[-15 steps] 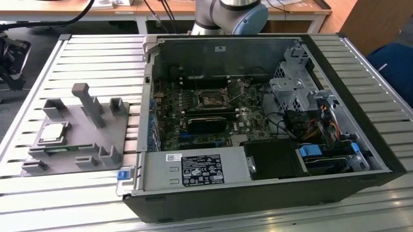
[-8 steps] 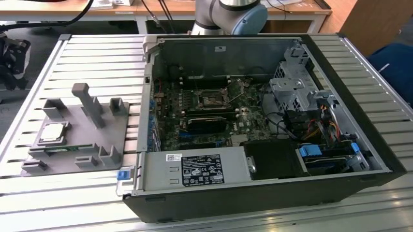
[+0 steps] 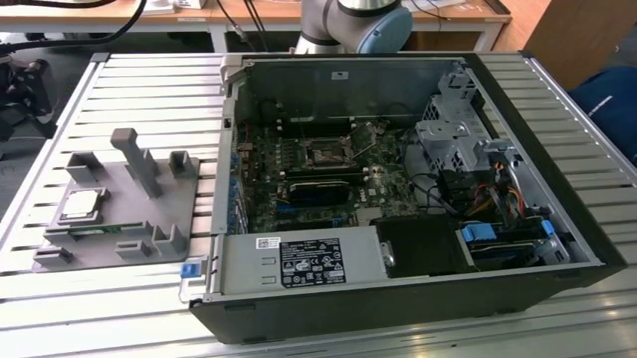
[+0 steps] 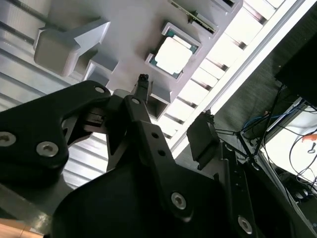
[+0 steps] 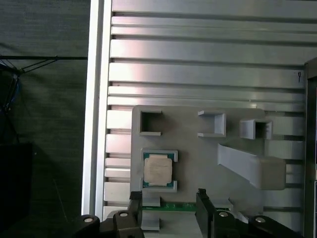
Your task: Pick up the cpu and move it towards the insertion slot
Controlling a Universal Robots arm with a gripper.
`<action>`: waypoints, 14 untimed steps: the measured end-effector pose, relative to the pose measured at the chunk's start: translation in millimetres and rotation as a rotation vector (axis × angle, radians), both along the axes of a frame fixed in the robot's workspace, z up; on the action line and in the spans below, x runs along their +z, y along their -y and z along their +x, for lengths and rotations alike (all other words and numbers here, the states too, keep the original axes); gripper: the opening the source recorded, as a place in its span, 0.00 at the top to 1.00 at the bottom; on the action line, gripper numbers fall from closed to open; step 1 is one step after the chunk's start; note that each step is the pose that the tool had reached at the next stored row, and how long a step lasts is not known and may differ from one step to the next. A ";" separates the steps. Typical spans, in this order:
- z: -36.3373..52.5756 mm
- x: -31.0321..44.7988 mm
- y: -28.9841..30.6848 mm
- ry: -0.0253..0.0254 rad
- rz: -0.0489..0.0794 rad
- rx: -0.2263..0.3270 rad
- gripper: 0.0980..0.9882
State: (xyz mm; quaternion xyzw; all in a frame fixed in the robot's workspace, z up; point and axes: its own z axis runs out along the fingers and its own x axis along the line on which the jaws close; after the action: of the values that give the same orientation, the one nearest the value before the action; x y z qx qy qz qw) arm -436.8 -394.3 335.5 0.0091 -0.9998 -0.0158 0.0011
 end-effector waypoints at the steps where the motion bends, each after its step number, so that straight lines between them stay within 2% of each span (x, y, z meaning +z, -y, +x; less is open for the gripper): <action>1: 0.0 -1.7 0.0 -0.0013 0.000 0.000 0.46; 2: 0.0 -3.6 0.0 -0.0022 0.000 0.000 0.46; 3: -0.1 -5.4 0.0 -0.0024 0.000 0.000 0.39; 4: -0.2 -7.2 0.0 -0.0024 0.000 0.000 0.39; 5: -0.3 -8.9 0.0 -0.0025 0.000 0.000 0.32; 14: -2.0 -25.1 0.0 -0.0024 0.000 0.000 0.32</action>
State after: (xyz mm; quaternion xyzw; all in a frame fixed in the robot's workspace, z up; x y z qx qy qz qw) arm -438.9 -394.3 310.5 0.0091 -0.9998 -0.0158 0.0022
